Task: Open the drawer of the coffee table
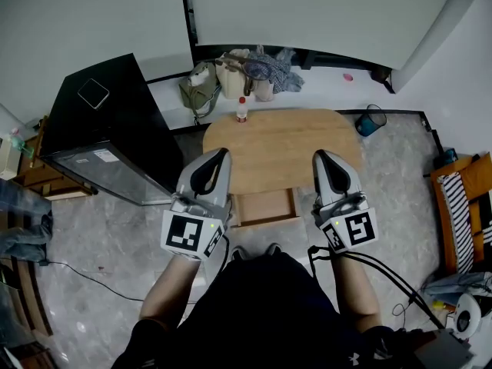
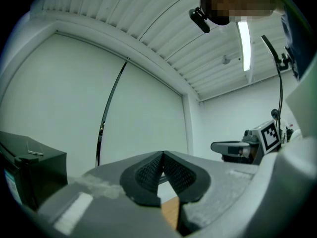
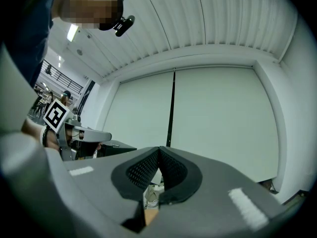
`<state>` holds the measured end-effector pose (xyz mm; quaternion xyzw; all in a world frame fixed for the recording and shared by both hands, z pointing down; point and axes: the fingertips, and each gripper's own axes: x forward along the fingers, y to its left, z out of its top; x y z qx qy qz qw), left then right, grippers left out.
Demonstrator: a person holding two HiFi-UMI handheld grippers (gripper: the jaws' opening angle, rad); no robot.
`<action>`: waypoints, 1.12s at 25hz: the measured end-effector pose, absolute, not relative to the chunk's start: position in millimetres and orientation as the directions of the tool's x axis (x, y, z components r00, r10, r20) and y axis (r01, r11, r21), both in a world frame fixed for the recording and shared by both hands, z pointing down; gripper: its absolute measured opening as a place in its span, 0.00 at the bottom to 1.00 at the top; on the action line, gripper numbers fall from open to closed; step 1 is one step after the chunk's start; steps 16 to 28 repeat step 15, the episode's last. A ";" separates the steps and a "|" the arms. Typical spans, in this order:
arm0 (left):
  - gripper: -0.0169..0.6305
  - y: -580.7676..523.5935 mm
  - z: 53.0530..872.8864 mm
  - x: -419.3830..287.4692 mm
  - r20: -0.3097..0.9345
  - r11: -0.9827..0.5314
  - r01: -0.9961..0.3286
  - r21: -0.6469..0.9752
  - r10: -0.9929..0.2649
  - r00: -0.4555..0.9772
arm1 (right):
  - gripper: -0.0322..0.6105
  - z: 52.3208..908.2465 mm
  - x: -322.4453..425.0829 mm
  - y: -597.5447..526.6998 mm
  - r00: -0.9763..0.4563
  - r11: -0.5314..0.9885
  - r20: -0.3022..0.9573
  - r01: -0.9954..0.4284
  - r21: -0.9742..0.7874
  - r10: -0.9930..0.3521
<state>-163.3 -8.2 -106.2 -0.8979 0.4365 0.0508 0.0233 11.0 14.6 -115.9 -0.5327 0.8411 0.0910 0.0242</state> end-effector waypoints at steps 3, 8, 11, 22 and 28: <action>0.03 -5.3 -105.5 -161.5 -0.107 -0.618 -0.787 0.005 -0.782 0.614 | 0.05 -116.1 12.3 16.5 -0.433 0.418 -0.135 -0.899 0.126 -0.891; 0.03 -1.4 -103.5 -161.3 -0.103 -0.617 -0.787 0.008 -0.784 0.613 | 0.05 -114.8 12.1 20.3 -0.436 0.421 -0.133 -0.898 0.127 -0.890; 0.03 -0.8 -102.9 -159.9 -0.101 -0.615 -0.788 0.011 -0.785 0.611 | 0.05 -112.8 14.2 21.5 -0.436 0.422 -0.124 -0.898 0.126 -0.891; 0.03 -1.5 -99.8 -159.5 -0.095 -0.614 -0.789 0.012 -0.786 0.610 | 0.05 -108.0 18.2 21.6 -0.429 0.416 -0.115 -0.901 0.121 -0.896; 0.03 -1.5 -99.8 -159.5 -0.095 -0.614 -0.789 0.012 -0.786 0.610 | 0.05 -108.0 18.2 21.6 -0.429 0.416 -0.115 -0.901 0.121 -0.896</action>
